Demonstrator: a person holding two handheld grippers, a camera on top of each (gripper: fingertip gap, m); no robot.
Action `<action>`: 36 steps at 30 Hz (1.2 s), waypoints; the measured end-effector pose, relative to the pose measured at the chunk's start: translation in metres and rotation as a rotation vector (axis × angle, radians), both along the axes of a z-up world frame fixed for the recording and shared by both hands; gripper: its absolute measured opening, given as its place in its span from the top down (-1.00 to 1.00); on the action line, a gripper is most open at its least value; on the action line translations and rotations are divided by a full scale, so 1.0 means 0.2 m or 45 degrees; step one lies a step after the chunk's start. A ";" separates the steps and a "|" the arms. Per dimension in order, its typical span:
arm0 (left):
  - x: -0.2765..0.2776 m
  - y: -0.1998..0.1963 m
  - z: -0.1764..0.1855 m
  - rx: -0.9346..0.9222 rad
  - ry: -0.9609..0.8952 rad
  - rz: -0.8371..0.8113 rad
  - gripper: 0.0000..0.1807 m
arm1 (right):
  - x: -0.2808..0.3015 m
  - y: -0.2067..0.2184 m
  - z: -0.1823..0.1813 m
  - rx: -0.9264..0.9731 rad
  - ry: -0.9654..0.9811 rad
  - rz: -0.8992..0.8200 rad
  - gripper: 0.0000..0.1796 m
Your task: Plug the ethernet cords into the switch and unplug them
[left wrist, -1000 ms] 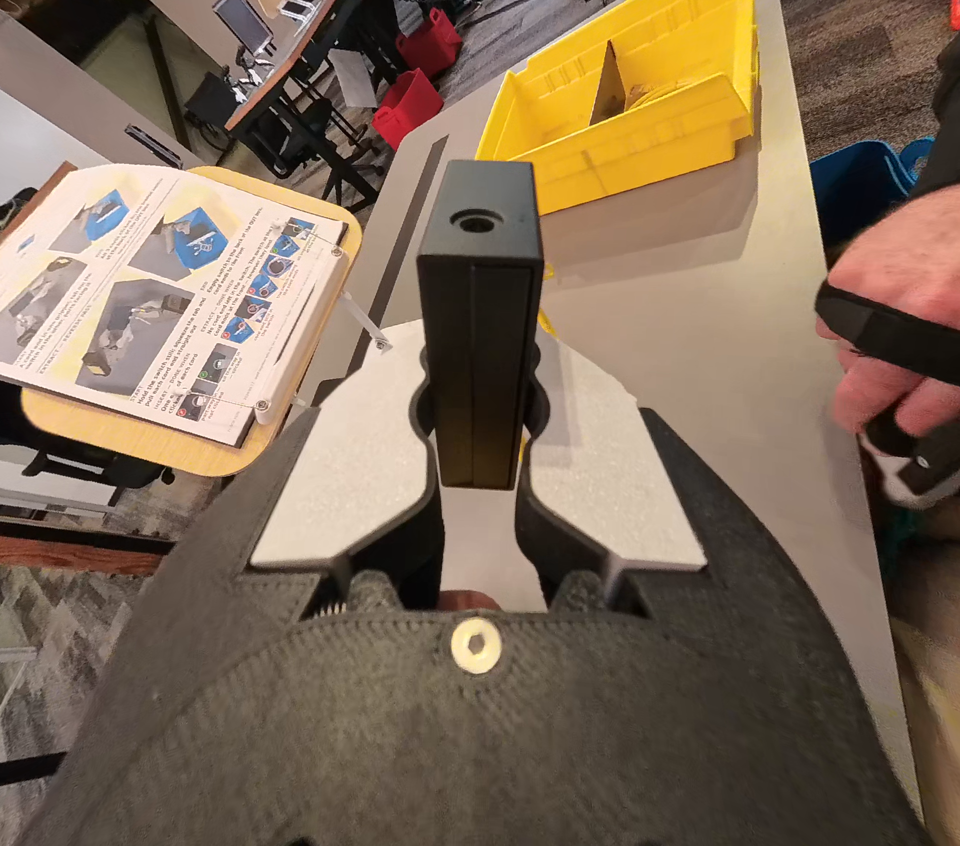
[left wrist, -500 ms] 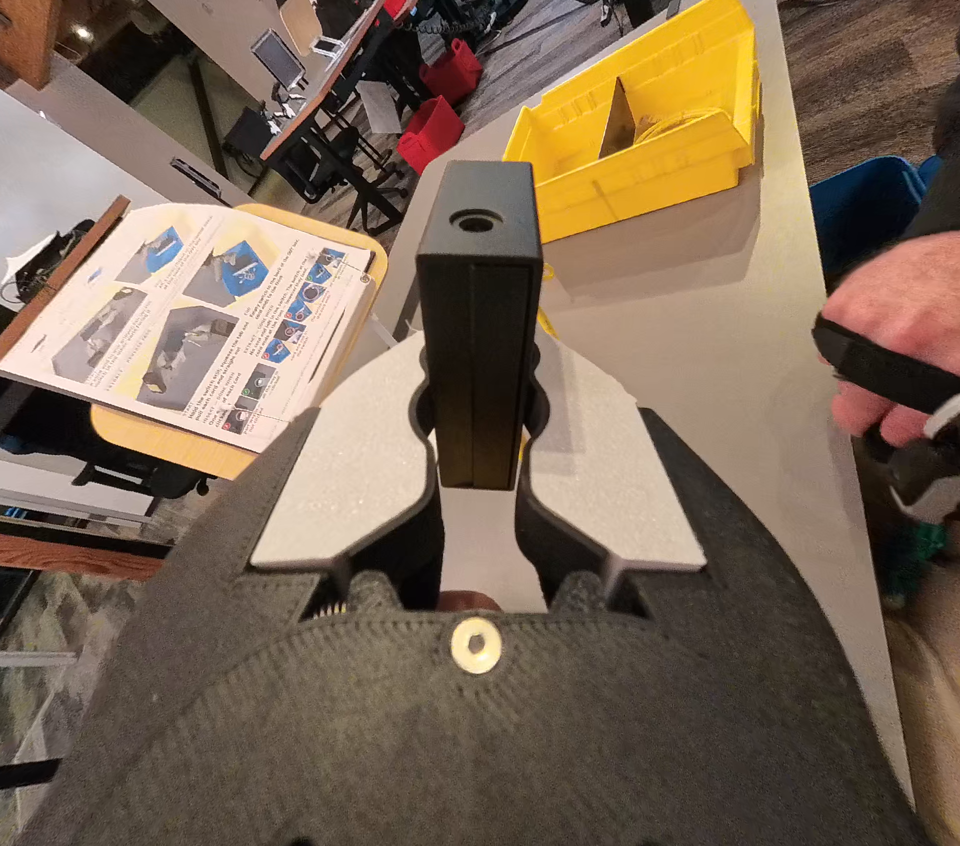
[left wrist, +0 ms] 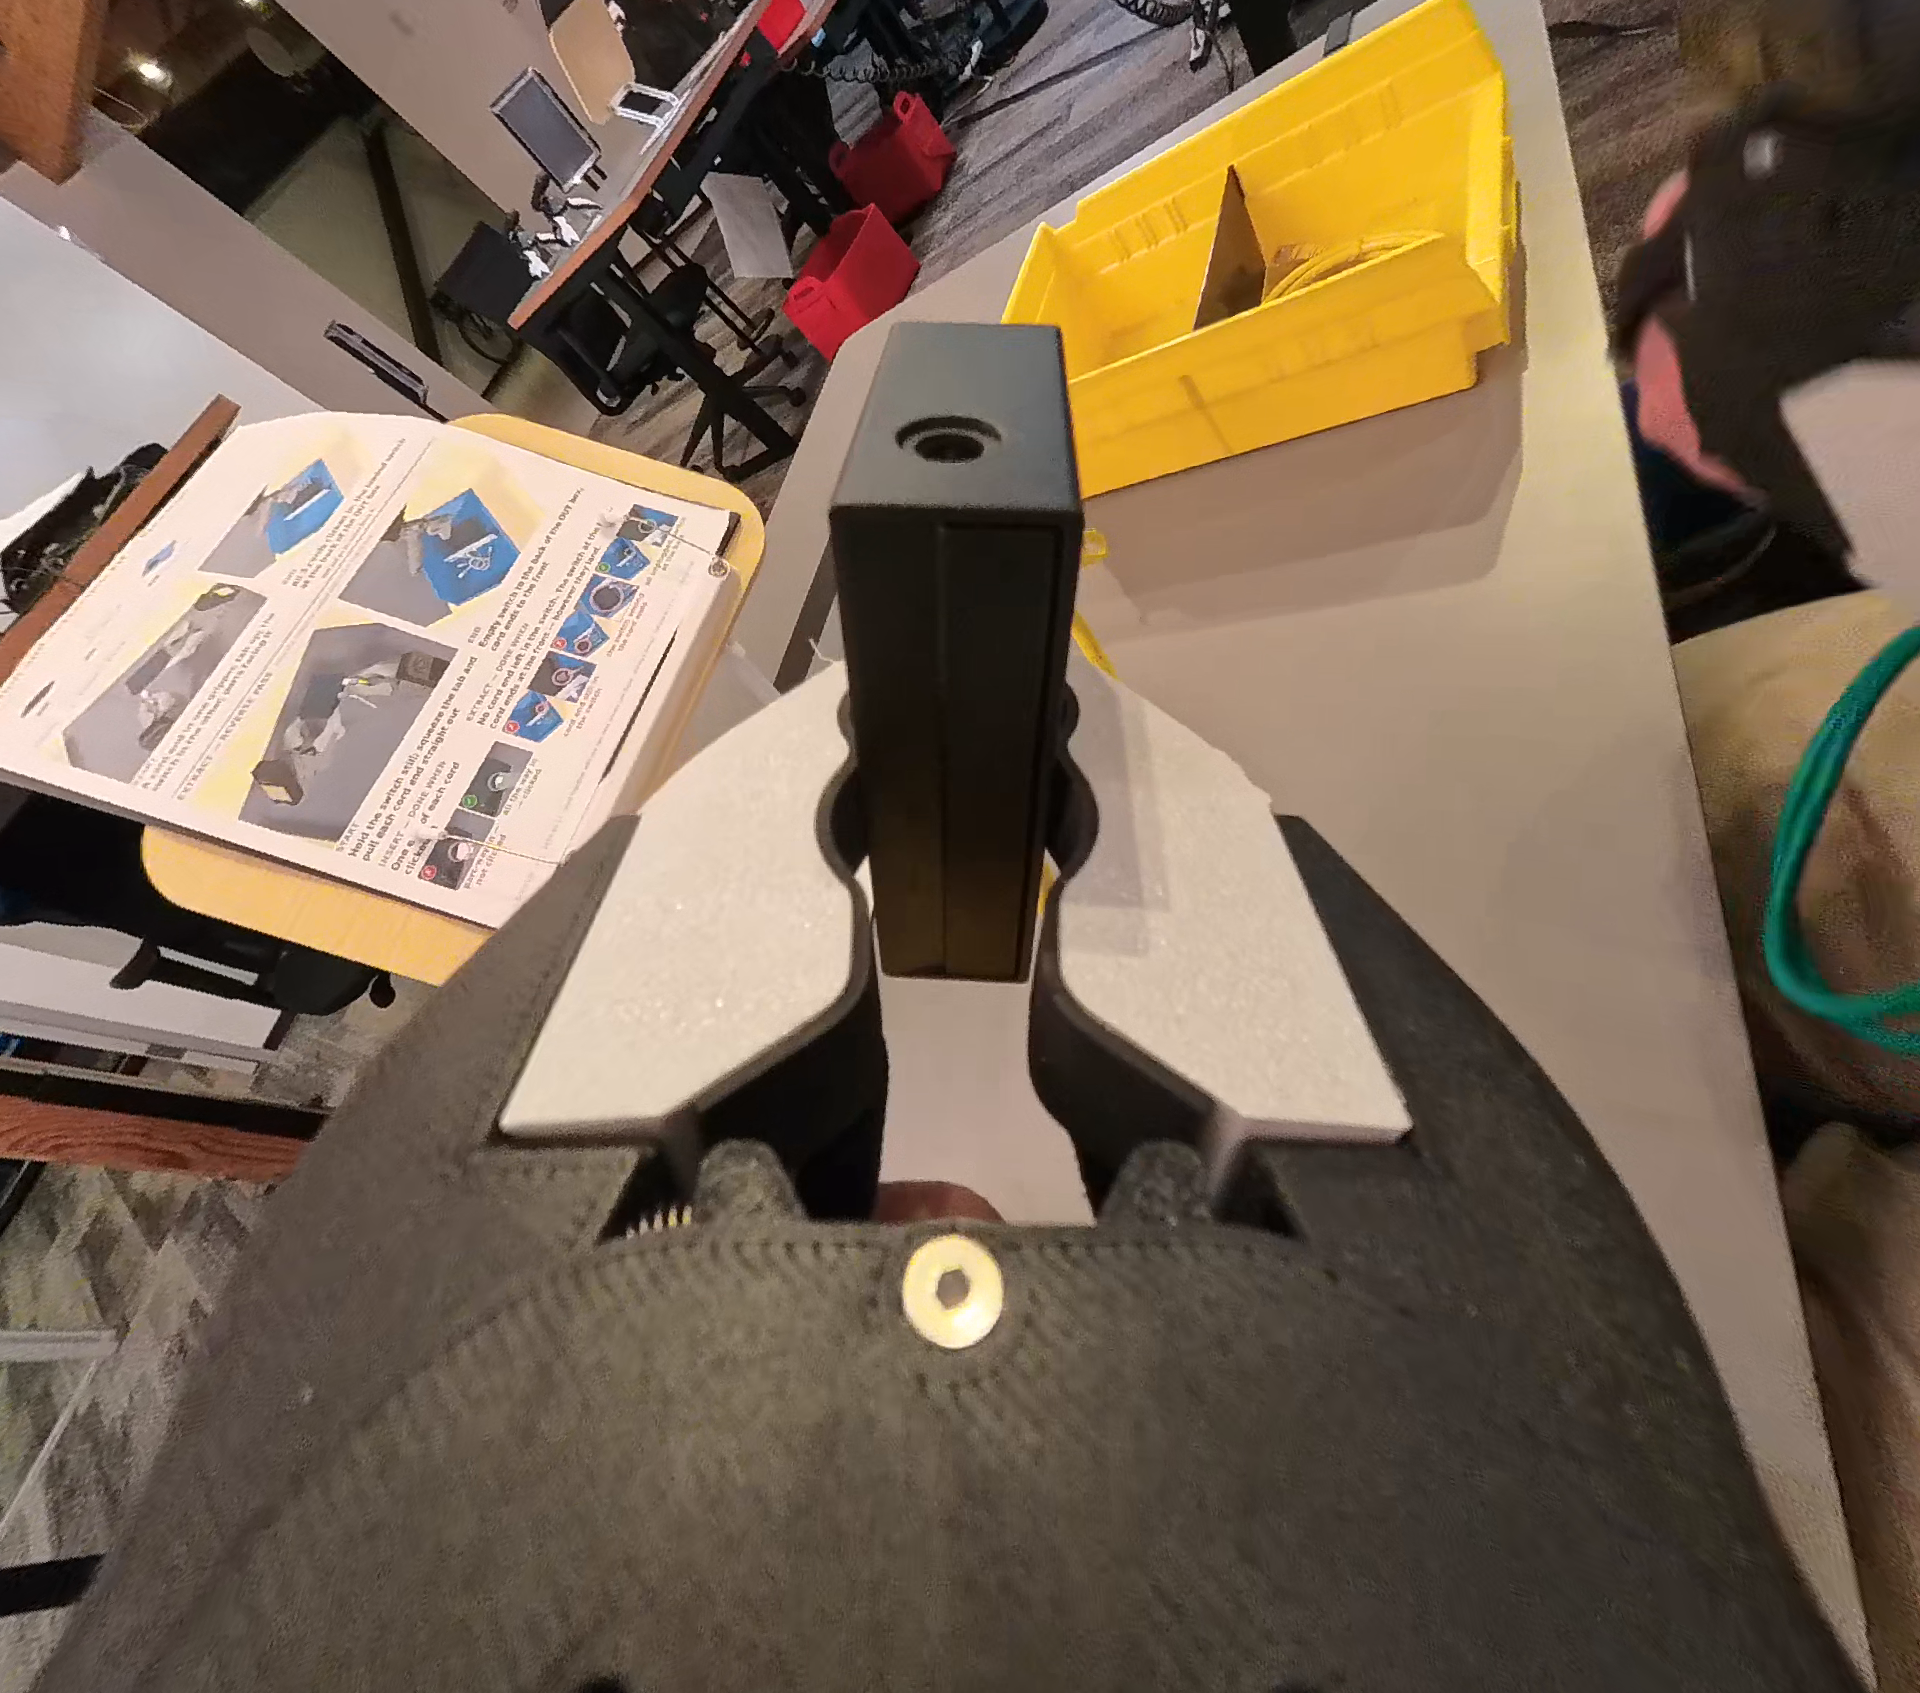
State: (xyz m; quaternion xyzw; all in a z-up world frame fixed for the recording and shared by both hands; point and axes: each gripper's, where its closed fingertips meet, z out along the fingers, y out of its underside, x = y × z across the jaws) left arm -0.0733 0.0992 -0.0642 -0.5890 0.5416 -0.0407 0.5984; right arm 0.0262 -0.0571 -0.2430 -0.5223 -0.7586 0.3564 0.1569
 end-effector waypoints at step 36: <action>0.01 0.11 -0.16 -0.108 -0.072 -0.008 0.67 | 1.41 1.19 -0.20 0.045 -0.464 -1.468 0.66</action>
